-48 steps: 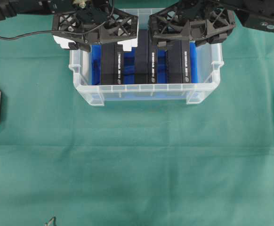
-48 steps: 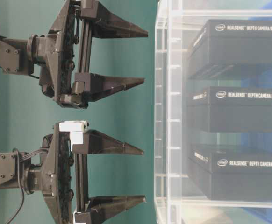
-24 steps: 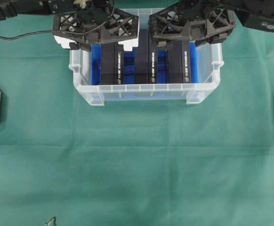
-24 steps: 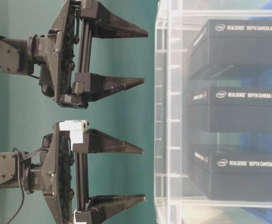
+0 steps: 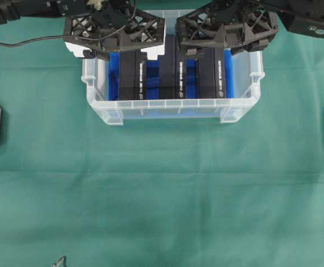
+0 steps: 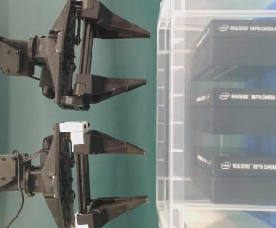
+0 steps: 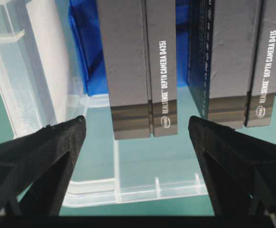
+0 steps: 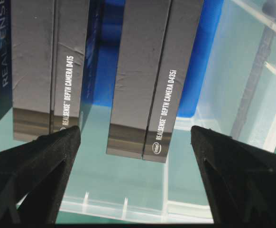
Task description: Take the box out of the case with both arms.
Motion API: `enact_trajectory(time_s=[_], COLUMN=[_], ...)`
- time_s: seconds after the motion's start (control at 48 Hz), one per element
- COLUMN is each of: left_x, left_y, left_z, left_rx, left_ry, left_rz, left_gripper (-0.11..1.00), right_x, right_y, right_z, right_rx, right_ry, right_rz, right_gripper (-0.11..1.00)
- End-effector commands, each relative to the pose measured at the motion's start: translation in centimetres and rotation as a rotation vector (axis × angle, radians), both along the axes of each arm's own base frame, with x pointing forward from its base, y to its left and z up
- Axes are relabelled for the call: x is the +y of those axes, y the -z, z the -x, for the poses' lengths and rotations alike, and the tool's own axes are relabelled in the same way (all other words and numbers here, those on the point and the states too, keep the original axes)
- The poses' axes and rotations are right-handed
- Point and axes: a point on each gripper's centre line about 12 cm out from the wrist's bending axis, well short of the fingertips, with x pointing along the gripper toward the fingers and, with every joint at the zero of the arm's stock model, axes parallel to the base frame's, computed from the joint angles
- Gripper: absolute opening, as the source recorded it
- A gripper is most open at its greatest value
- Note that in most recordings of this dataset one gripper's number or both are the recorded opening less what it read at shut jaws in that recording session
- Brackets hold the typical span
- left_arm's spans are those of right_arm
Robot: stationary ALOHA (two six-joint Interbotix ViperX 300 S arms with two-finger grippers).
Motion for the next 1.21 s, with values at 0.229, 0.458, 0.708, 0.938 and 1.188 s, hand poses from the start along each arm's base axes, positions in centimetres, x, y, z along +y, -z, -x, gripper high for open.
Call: enact_trajectory(time_s=[0.229,0.458,0.708,0.938,1.188], left_x=[-0.08,-0.09,-0.02,0.01,-0.01], left_y=[-0.99,-1.01,-0.95,-0.92,-0.08], left_z=[-0.04,0.00,-0.02,-0.15,-0.07], left_rx=[-0.029,-0.029,-0.029,-0.039,-0.035], left_ry=[0.005,0.005,0.003,0.004,0.003], left_rz=[-0.011,-0.011,-0.011,-0.013,-0.012], left_gripper=[0.85,0.85,0.85,0.85,0.85], right_x=[-0.10,-0.11,-0.10,-0.12,-0.07], right_y=[-1.39,-1.32,-1.39,-1.39,-0.90], right_z=[-0.07,-0.10,-0.07,-0.06,0.07], right_rx=[-0.040,-0.038,-0.039,-0.039,-0.026], right_ry=[0.003,0.001,0.001,0.001,0.000], right_rz=[0.012,0.012,0.013,0.014,0.015], right_gripper=[0.94,0.94,0.94,0.94,0.94])
